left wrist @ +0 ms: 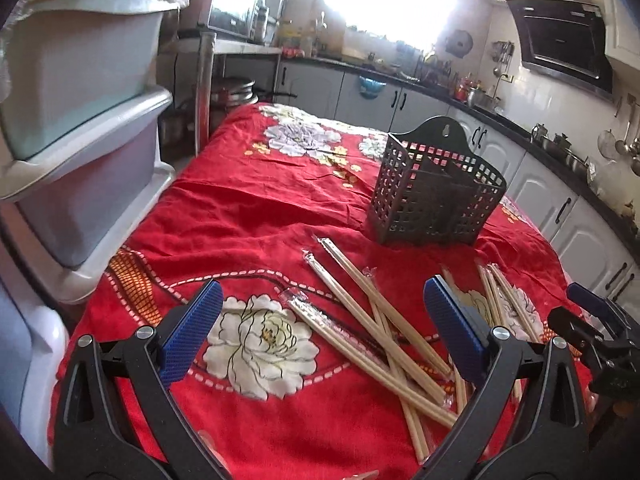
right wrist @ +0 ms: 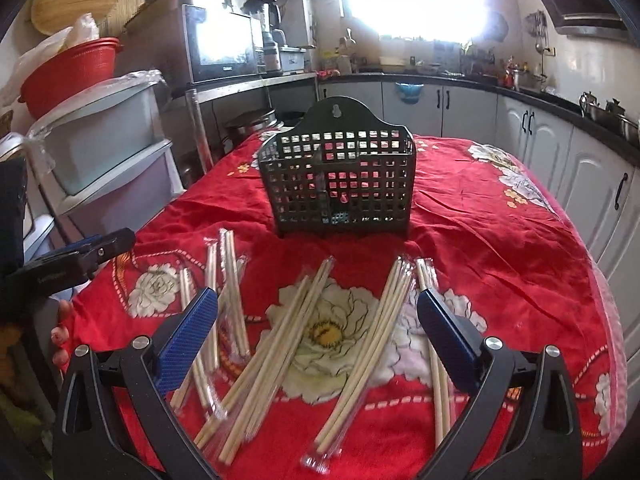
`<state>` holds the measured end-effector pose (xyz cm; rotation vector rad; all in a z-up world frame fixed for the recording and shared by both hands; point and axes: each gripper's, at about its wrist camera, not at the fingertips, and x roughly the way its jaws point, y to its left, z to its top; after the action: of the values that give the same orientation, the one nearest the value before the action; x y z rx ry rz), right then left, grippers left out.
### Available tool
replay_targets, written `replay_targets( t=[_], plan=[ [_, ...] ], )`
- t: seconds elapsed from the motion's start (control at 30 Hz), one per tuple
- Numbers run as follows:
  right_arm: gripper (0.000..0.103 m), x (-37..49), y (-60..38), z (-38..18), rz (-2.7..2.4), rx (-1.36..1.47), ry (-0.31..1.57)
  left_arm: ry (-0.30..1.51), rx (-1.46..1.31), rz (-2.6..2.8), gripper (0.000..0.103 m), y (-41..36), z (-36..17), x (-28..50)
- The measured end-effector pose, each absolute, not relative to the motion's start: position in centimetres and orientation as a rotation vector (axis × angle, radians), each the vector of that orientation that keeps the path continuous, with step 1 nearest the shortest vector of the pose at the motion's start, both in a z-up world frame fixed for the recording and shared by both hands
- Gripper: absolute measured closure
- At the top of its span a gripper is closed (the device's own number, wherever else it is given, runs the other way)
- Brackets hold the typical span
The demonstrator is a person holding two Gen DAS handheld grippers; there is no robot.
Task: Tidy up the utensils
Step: 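Close the right gripper on a wrapped chopstick bundle while the left gripper grasps another bundle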
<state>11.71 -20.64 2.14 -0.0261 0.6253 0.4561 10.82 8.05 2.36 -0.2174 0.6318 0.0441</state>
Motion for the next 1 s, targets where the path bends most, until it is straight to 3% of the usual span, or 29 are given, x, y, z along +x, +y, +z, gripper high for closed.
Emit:
replay_targets(
  t=[0.23,0.3,0.37,0.43,0.5,0.6,0.77,1.0],
  plan=[
    [0.007,15.3,-20.4,2.0,0.45,-0.016,0.685,0.718,-0.26,-0.008,0.01,9.1,1.9,14.4],
    [0.011,16.2,-20.3,1.7,0.456,-0.011,0.705,0.739,-0.266,-0.03,0.01,9.3,1.5,15.4],
    [0.021,17.3,-20.0,1.2,0.461,0.001,0.739,0.766,-0.27,-0.039,0.011,9.4,1.1,16.5],
    [0.027,18.1,-19.9,0.7,0.469,0.017,0.771,0.796,-0.311,-0.078,0.018,9.6,0.6,17.6],
    [0.034,19.2,-19.8,0.0,0.478,0.035,0.807,0.826,-0.341,-0.095,0.033,9.8,0.1,18.7],
    [0.048,20.3,-19.5,-0.7,0.495,0.049,0.852,0.858,-0.383,-0.119,0.043,9.9,-0.6,20.3],
    [0.066,22.0,-18.6,-1.9,0.512,0.056,0.921,0.921,-0.445,-0.178,0.054,9.7,-1.7,22.7],
    [0.074,24.2,-17.6,-3.4,0.533,0.091,0.995,0.997,-0.507,-0.178,0.06,9.9,-3.6,24.7]
  ],
)
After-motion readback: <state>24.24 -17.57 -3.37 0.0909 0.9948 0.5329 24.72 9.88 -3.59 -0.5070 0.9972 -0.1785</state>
